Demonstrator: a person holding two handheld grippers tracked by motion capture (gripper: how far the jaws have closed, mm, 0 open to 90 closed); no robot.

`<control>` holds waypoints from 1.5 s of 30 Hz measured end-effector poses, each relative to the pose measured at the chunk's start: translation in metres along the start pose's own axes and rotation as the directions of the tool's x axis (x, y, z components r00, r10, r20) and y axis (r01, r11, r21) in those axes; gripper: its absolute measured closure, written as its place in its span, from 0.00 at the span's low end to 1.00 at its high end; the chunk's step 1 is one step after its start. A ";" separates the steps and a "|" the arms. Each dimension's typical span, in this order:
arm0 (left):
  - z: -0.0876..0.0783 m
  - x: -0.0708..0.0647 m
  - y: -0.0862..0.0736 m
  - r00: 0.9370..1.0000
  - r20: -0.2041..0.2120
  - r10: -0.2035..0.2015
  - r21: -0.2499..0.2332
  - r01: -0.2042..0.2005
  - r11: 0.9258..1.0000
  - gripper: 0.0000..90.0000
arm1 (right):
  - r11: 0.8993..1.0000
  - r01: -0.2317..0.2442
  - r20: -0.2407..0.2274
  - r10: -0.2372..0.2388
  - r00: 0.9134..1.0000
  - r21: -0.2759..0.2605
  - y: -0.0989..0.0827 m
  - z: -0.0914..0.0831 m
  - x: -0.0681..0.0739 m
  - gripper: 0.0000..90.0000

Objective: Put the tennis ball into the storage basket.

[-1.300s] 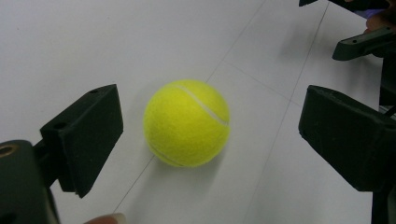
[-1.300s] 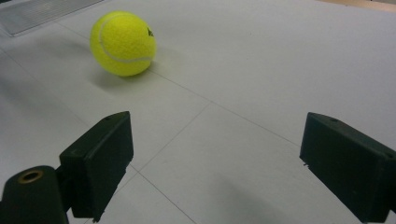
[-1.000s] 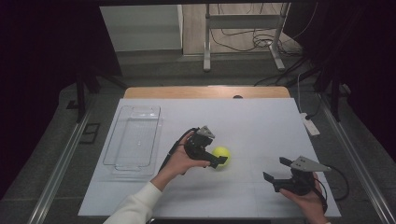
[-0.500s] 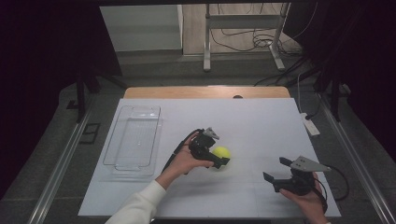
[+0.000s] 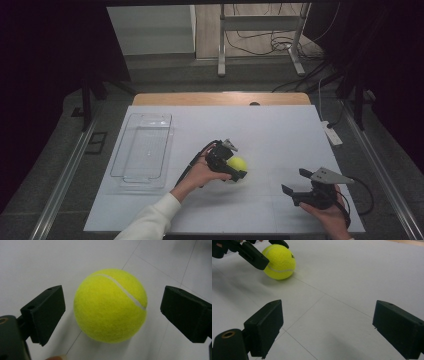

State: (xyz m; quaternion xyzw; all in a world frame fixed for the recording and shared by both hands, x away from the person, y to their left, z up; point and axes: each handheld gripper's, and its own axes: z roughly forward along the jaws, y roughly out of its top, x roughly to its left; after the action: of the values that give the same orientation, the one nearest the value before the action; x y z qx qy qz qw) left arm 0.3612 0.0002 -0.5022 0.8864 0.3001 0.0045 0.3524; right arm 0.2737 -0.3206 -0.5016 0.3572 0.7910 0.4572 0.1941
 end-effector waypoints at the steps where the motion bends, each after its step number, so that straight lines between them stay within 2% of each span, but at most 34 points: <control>1: 0.001 0.000 0.000 1.000 -0.002 0.000 0.005 0.000 1.000 0.08 | 1.000 -0.001 -0.002 0.001 1.000 -0.002 0.000 0.000 0.000 0.11; 7: 0.004 0.001 -0.001 1.000 -0.015 0.000 0.019 0.000 1.000 0.14 | 1.000 -0.001 0.000 0.001 1.000 -0.002 0.000 0.000 -0.001 0.11; 12: 0.005 -0.001 -0.002 1.000 -0.018 0.015 0.026 -0.015 1.000 0.28 | 1.000 -0.001 0.000 0.001 1.000 -0.003 0.000 0.000 0.000 0.11; 28: 0.000 -0.002 -0.001 0.999 -0.038 0.035 0.023 -0.034 0.999 0.30 | 1.000 0.000 0.001 0.000 1.000 -0.002 0.000 -0.001 -0.001 0.11; 45: -0.020 -0.005 0.000 0.998 -0.037 0.042 -0.061 -0.044 0.997 0.30 | 1.000 0.003 0.004 -0.003 1.000 -0.004 0.000 -0.001 0.000 0.11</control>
State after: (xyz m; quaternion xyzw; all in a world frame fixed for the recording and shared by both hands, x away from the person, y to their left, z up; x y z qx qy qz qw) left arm 0.3528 0.0101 -0.4862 0.8811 0.2870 0.0373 0.3741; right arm 0.2733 -0.3211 -0.5010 0.3566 0.7901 0.4579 0.1970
